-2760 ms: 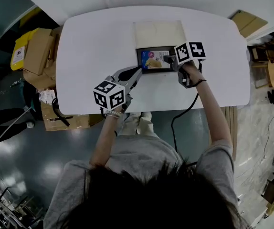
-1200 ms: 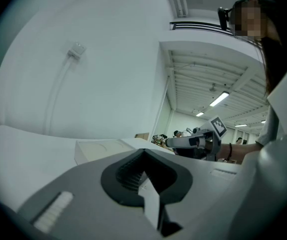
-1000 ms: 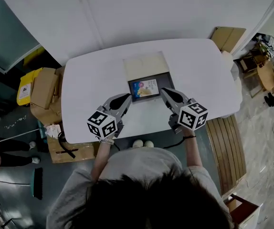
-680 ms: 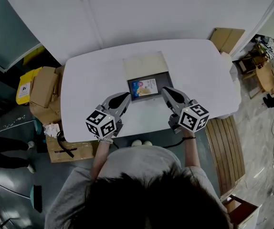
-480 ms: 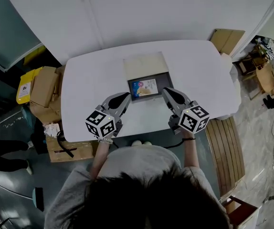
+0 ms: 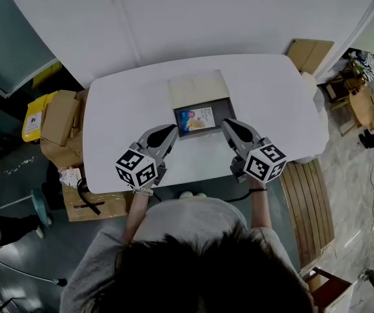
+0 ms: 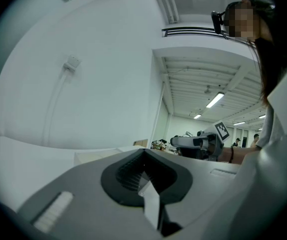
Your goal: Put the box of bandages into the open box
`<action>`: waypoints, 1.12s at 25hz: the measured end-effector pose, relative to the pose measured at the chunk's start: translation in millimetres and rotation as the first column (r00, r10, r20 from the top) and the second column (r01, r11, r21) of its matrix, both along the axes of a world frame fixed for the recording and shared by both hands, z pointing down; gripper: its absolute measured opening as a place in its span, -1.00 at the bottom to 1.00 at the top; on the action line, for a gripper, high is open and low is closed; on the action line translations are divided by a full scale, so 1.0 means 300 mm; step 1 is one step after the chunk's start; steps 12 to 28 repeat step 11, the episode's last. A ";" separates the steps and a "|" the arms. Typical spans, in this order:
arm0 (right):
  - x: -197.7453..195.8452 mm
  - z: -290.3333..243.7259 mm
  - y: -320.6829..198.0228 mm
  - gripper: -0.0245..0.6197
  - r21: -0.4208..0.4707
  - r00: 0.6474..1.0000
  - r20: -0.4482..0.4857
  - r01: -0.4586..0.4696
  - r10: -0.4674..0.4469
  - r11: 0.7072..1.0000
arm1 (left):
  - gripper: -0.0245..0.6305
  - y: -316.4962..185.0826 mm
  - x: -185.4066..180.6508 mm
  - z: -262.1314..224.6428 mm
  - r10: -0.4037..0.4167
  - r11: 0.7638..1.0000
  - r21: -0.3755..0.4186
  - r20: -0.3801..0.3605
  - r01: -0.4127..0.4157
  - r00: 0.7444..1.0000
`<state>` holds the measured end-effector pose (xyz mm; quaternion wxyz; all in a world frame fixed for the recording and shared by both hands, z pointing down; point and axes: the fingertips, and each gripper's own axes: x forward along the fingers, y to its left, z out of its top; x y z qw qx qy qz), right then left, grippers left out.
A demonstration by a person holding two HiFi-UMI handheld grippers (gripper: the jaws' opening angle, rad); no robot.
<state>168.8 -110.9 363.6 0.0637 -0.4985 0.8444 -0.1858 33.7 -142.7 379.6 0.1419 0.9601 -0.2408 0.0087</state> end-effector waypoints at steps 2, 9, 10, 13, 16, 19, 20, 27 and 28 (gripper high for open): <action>-0.001 -0.003 0.003 -0.89 0.004 1.000 -0.001 0.001 -0.001 1.000 | -0.94 0.003 0.002 -0.001 0.002 1.000 0.002 0.001 -0.002 1.000; -0.003 -0.004 0.006 -0.89 0.011 1.000 -0.009 0.005 -0.005 1.000 | -0.94 0.005 0.002 -0.003 0.005 1.000 0.010 0.003 -0.005 1.000; -0.004 -0.004 0.004 -0.89 0.012 1.000 -0.009 0.005 -0.005 1.000 | -0.94 0.003 0.000 -0.001 0.005 1.000 0.010 0.004 -0.005 1.000; -0.006 -0.004 0.001 -0.89 0.014 1.000 -0.008 0.005 -0.005 1.000 | -0.94 0.000 -0.002 0.000 0.005 1.000 0.010 0.004 -0.005 1.000; -0.006 -0.004 0.001 -0.89 0.014 1.000 -0.008 0.005 -0.005 1.000 | -0.94 0.000 -0.002 0.000 0.005 1.000 0.010 0.004 -0.005 1.000; -0.006 -0.004 0.001 -0.89 0.014 1.000 -0.008 0.005 -0.005 1.000 | -0.94 0.000 -0.002 0.000 0.005 1.000 0.010 0.004 -0.005 1.000; -0.006 -0.004 0.001 -0.89 0.014 1.000 -0.008 0.005 -0.005 1.000 | -0.94 0.000 -0.002 0.000 0.005 1.000 0.010 0.004 -0.005 1.000; -0.006 -0.004 0.001 -0.89 0.014 1.000 -0.008 0.005 -0.005 1.000 | -0.94 0.000 -0.002 0.000 0.005 1.000 0.010 0.004 -0.005 1.000; -0.006 -0.004 0.001 -0.89 0.014 1.000 -0.008 0.005 -0.005 1.000 | -0.94 0.000 -0.002 0.000 0.005 1.000 0.010 0.004 -0.005 1.000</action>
